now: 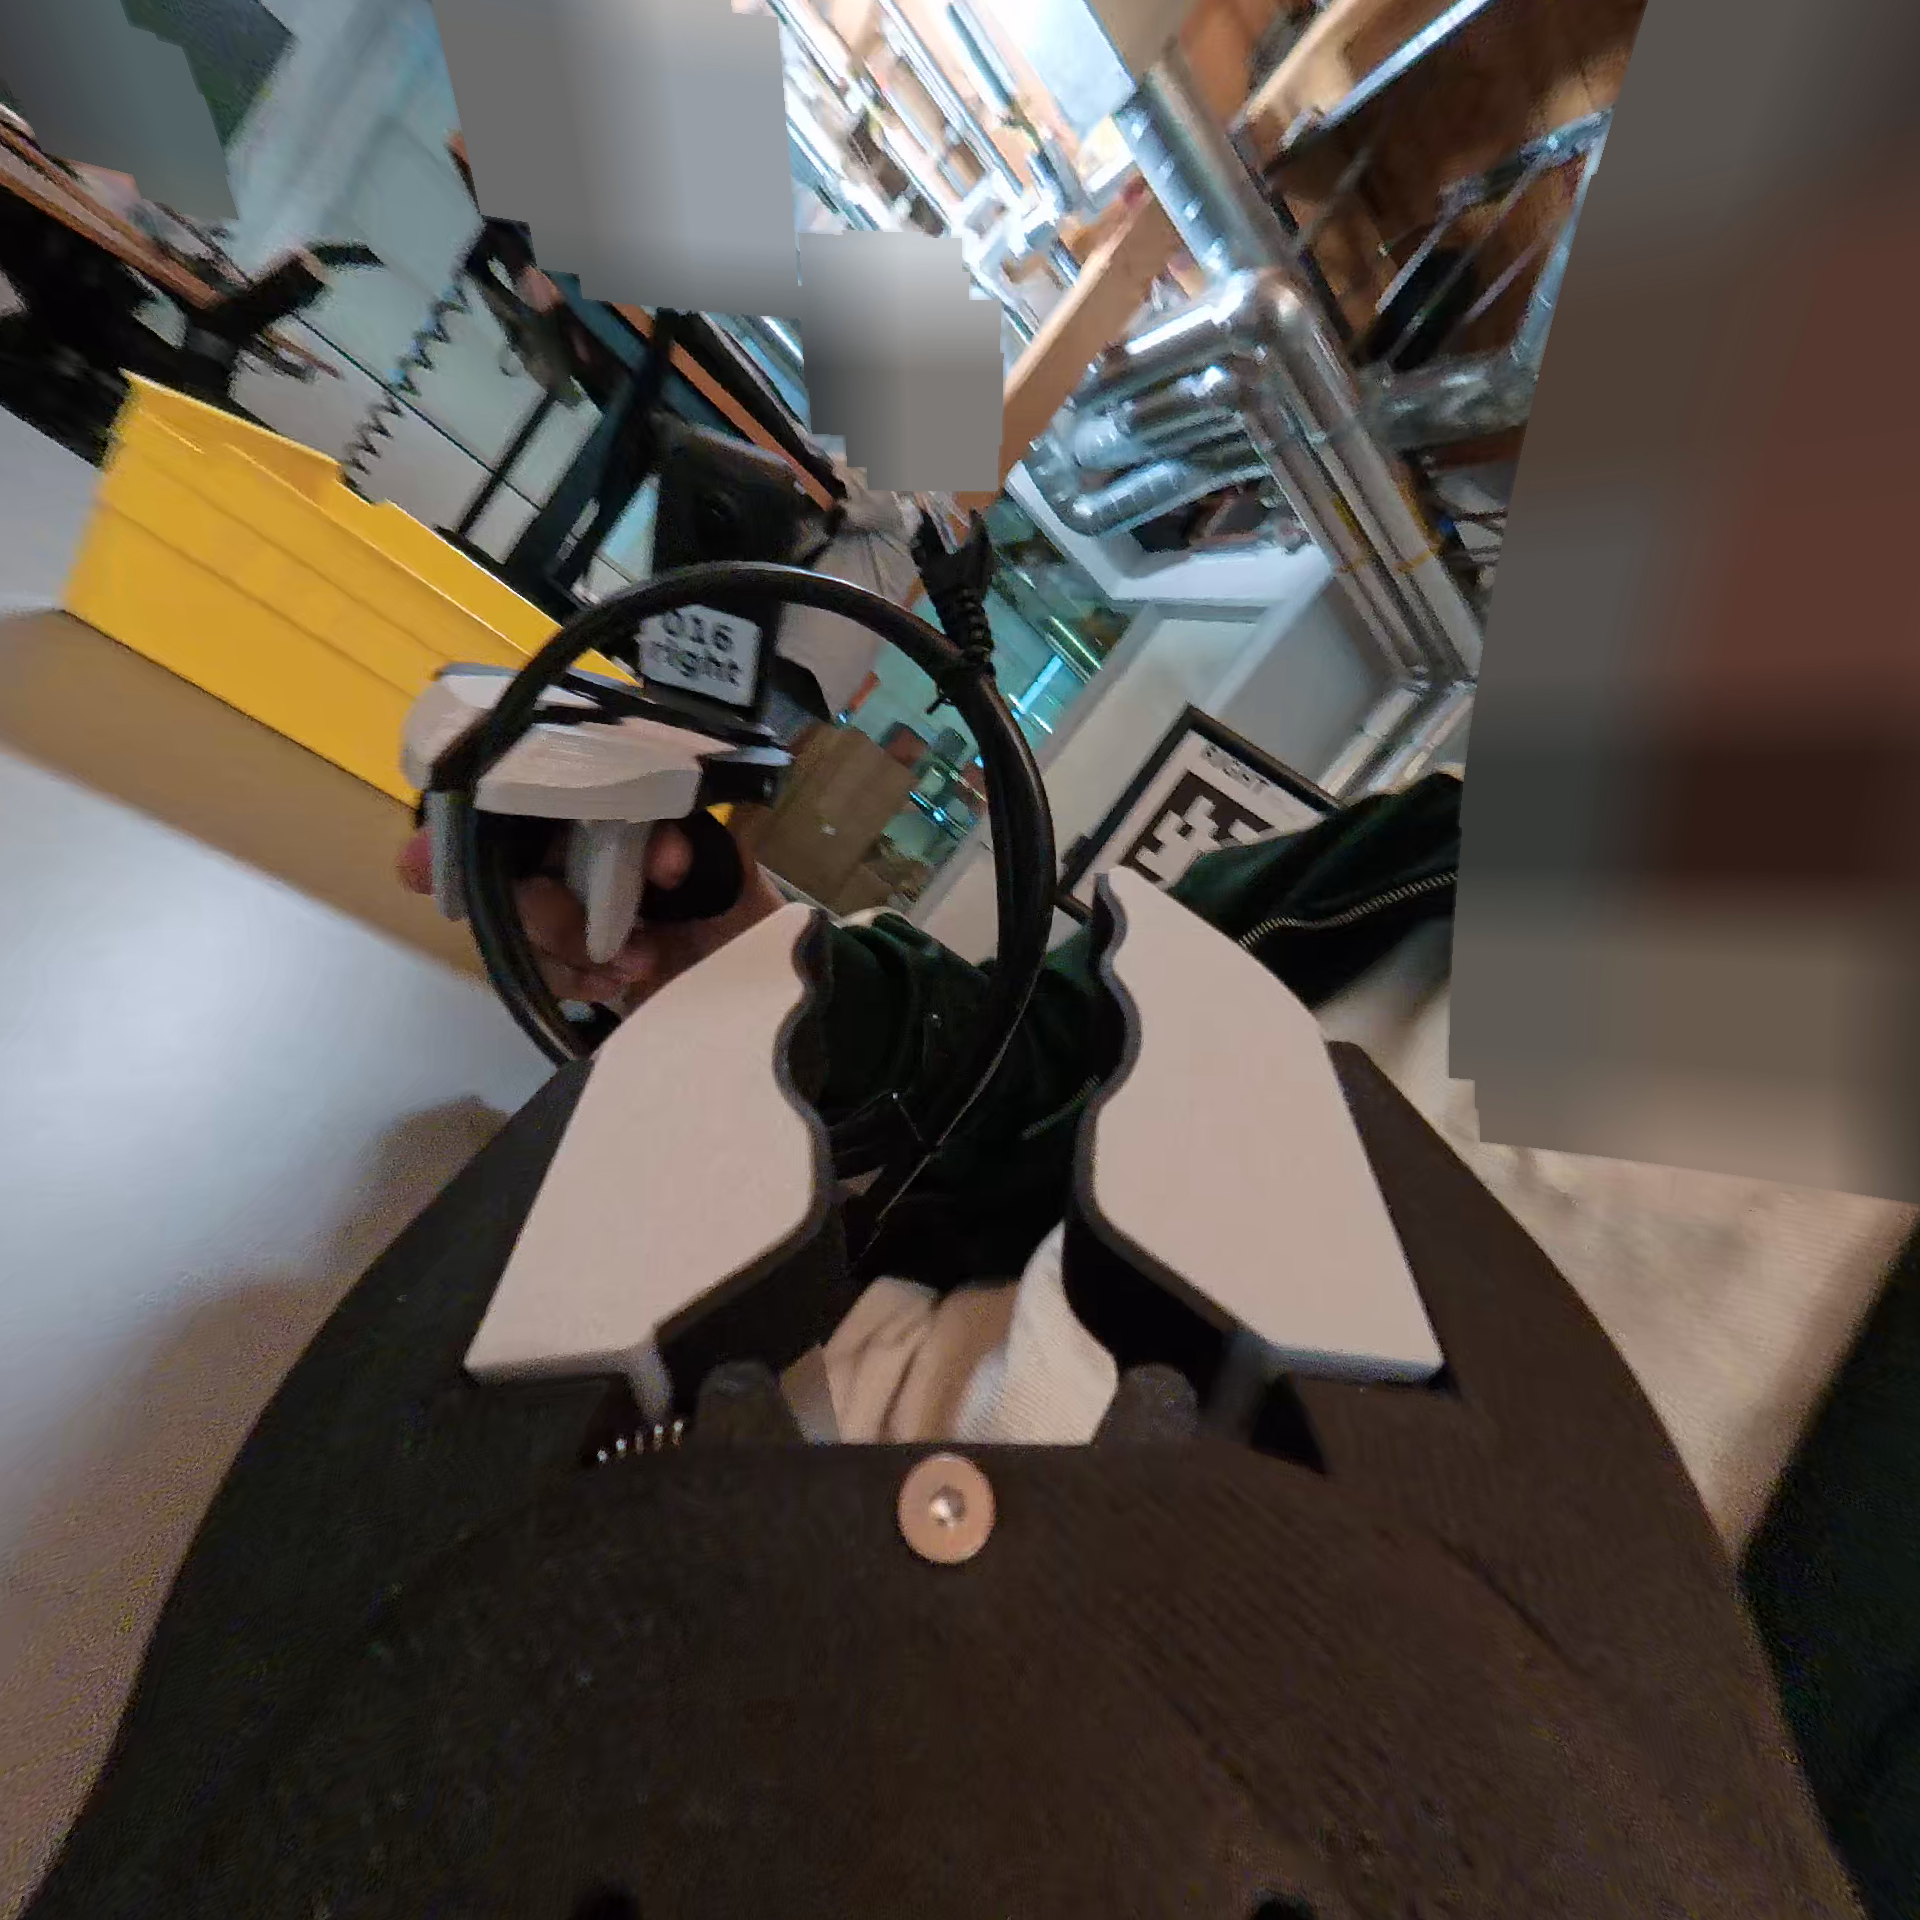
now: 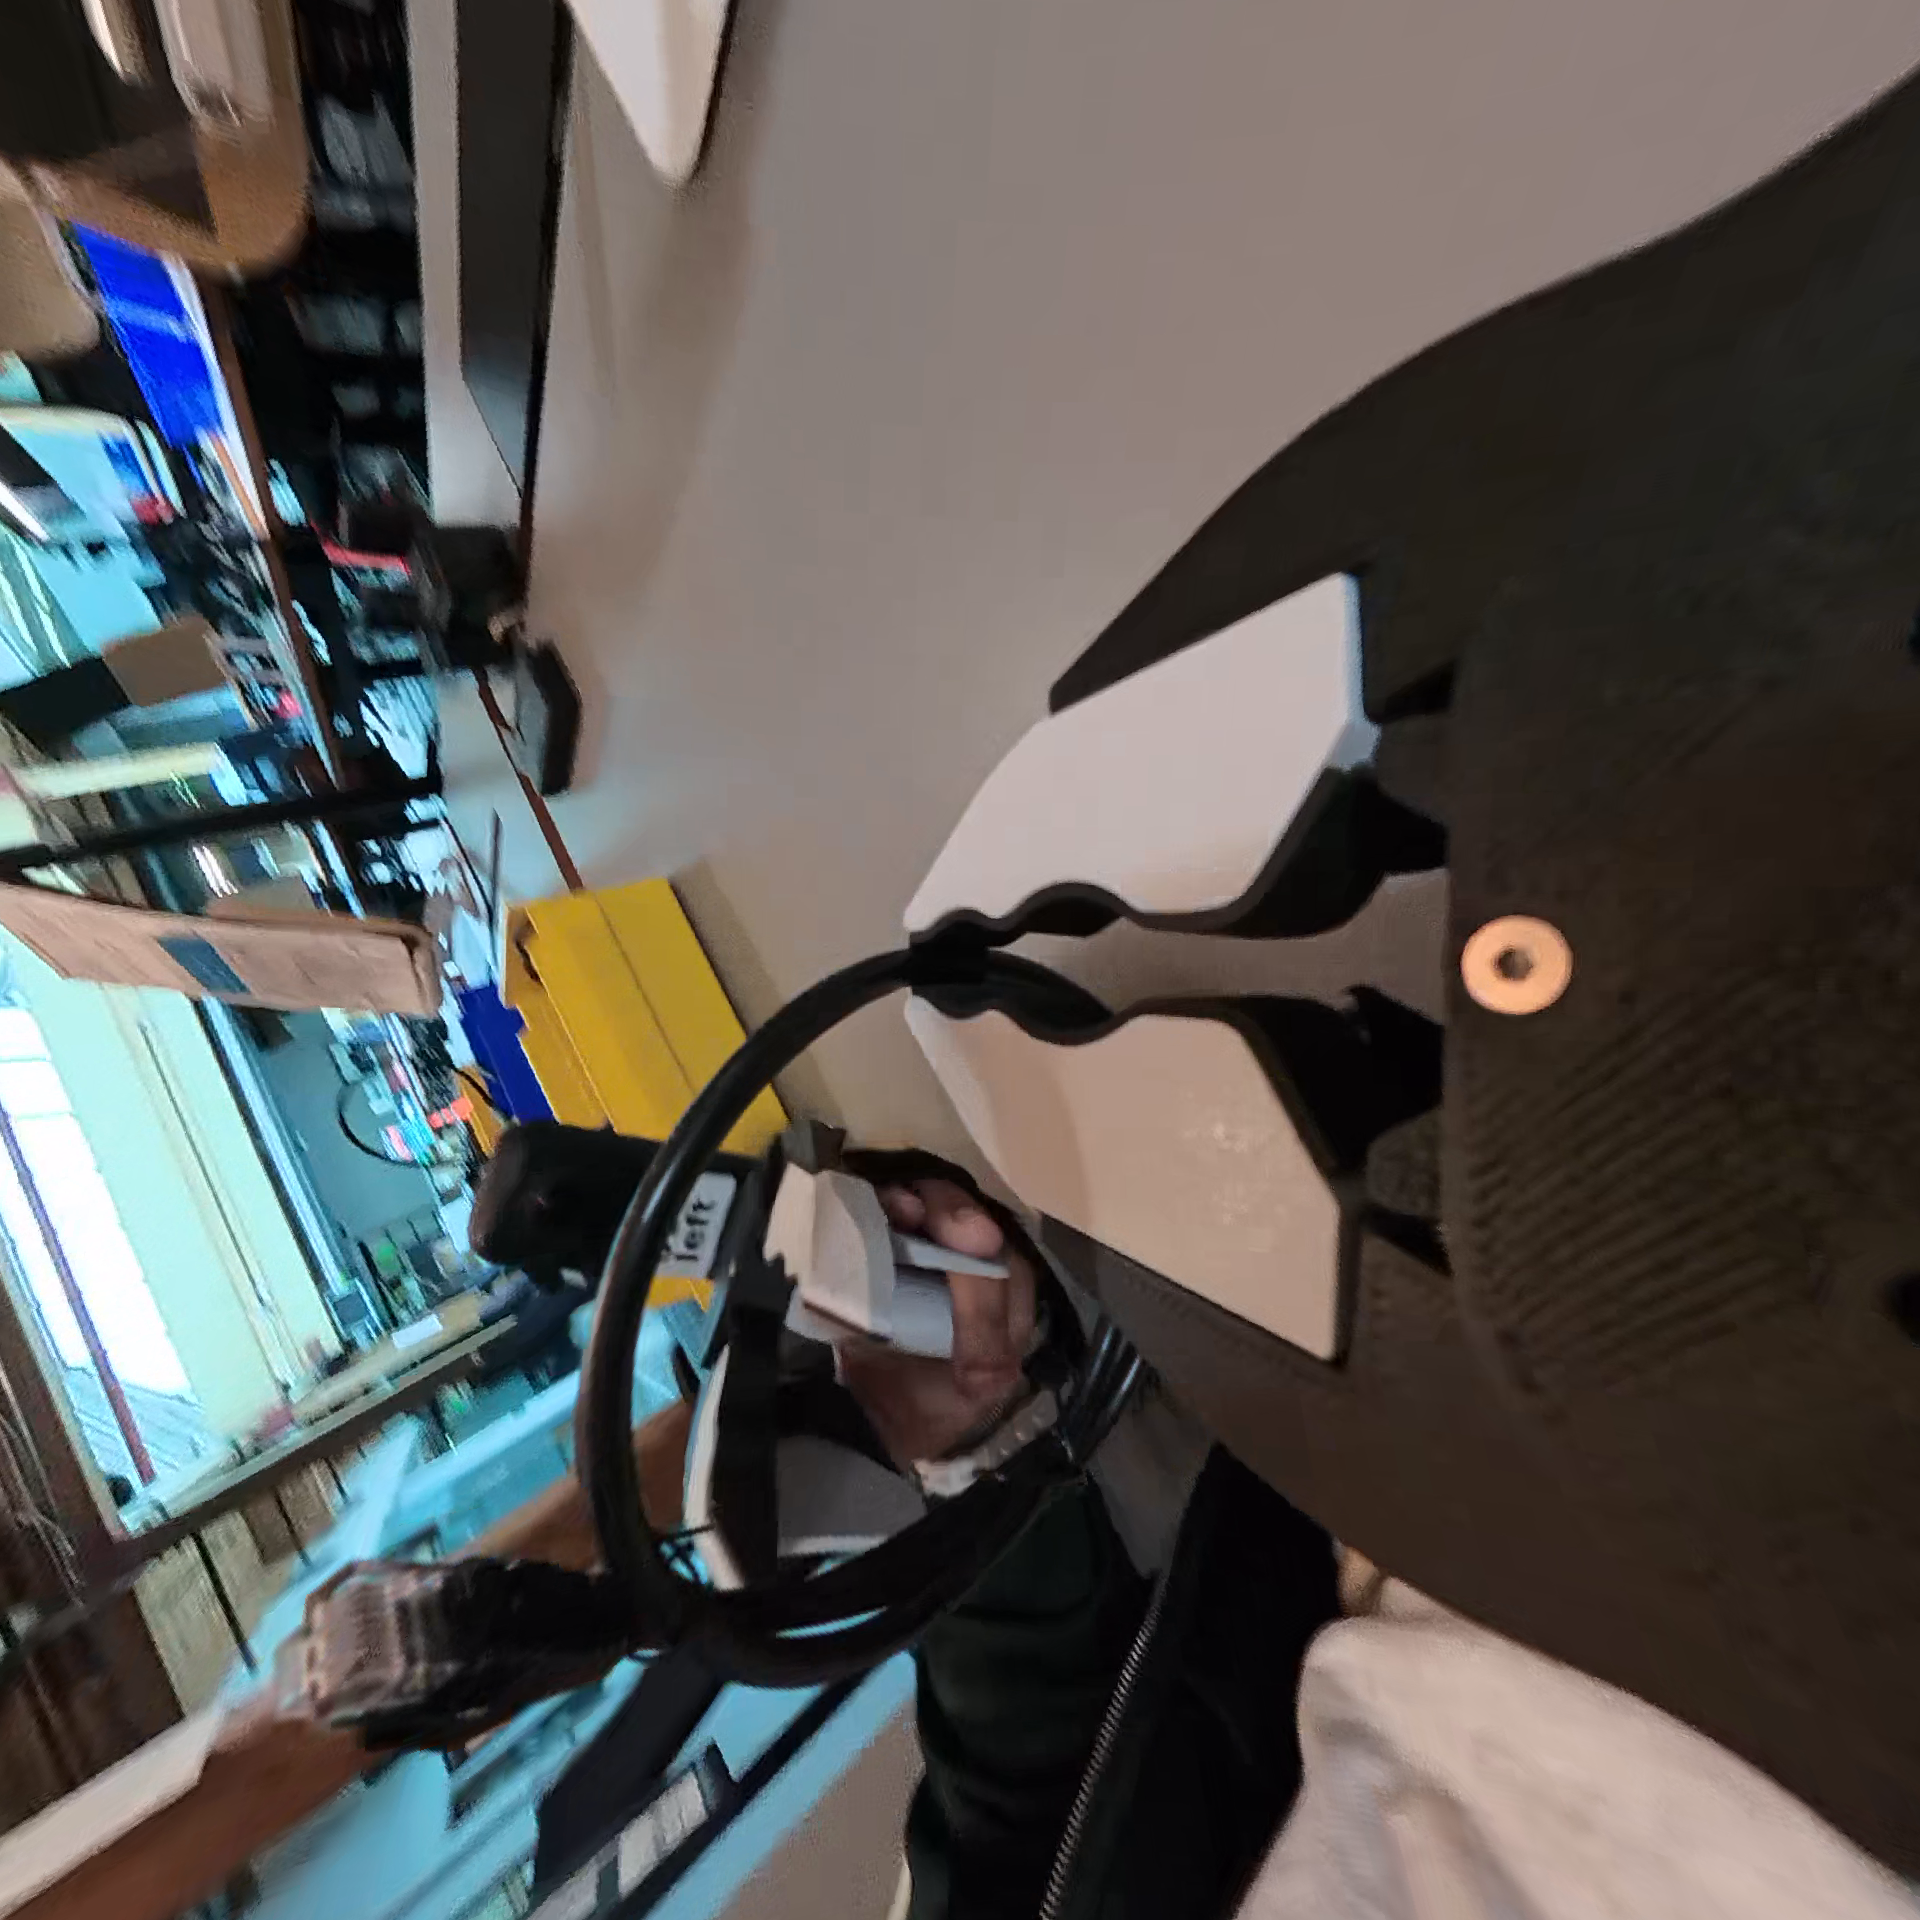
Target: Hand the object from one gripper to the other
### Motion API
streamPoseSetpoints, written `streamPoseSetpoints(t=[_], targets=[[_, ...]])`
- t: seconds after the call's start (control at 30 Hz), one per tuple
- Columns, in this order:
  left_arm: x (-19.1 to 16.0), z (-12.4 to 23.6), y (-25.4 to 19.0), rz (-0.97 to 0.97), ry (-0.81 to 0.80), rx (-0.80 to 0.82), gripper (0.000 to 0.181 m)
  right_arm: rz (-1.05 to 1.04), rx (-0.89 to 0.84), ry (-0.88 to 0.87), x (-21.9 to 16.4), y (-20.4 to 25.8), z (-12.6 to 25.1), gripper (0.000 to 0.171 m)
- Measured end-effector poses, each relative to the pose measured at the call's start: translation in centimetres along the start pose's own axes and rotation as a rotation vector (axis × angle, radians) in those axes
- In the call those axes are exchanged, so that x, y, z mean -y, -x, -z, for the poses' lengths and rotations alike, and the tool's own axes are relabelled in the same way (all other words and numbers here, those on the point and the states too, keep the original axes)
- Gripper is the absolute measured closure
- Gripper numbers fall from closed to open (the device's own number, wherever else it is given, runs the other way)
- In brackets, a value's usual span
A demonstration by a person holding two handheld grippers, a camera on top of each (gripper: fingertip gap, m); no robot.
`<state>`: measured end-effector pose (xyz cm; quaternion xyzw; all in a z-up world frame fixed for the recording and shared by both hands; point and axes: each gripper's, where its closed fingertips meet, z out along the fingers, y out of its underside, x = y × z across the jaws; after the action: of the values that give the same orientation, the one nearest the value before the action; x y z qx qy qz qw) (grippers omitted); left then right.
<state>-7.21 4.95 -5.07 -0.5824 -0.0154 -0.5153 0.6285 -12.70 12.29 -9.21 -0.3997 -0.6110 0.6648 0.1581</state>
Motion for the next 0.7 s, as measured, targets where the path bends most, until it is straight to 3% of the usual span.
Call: streamPoseSetpoints(t=[0.17, 0.33, 0.47, 0.5, 0.57, 0.7], targets=[[-3.3, 0.0, -0.7, -0.082, 0.203, 0.028, 0.144, -0.102, 0.119, 0.075, -1.3, 1.3, -2.0, 0.165], [-4.0, -0.4, -1.3, -0.195, 0.228, 0.041, 0.166, -0.168, 0.146, 0.104, -1.9, 1.3, -2.7, 0.165], [-3.6, -0.4, -0.9, -0.258, 0.220, 0.092, 0.171, -0.205, 0.145, 0.099, -2.3, 0.8, -2.8, 0.164], [-3.4, -0.3, -0.7, -0.280, 0.214, 0.117, 0.171, -0.214, 0.133, 0.080, -2.2, 0.6, -2.9, 0.157], [-2.5, -0.1, -0.1, -0.320, 0.174, 0.186, 0.171, -0.237, 0.078, -0.004, -1.3, -0.4, -2.9, 0.117], [0.4, 1.4, 0.1, -0.318, 0.006, 0.236, 0.172, -0.257, -0.018, -0.156, 0.7, -2.3, -1.3, 0.100]])
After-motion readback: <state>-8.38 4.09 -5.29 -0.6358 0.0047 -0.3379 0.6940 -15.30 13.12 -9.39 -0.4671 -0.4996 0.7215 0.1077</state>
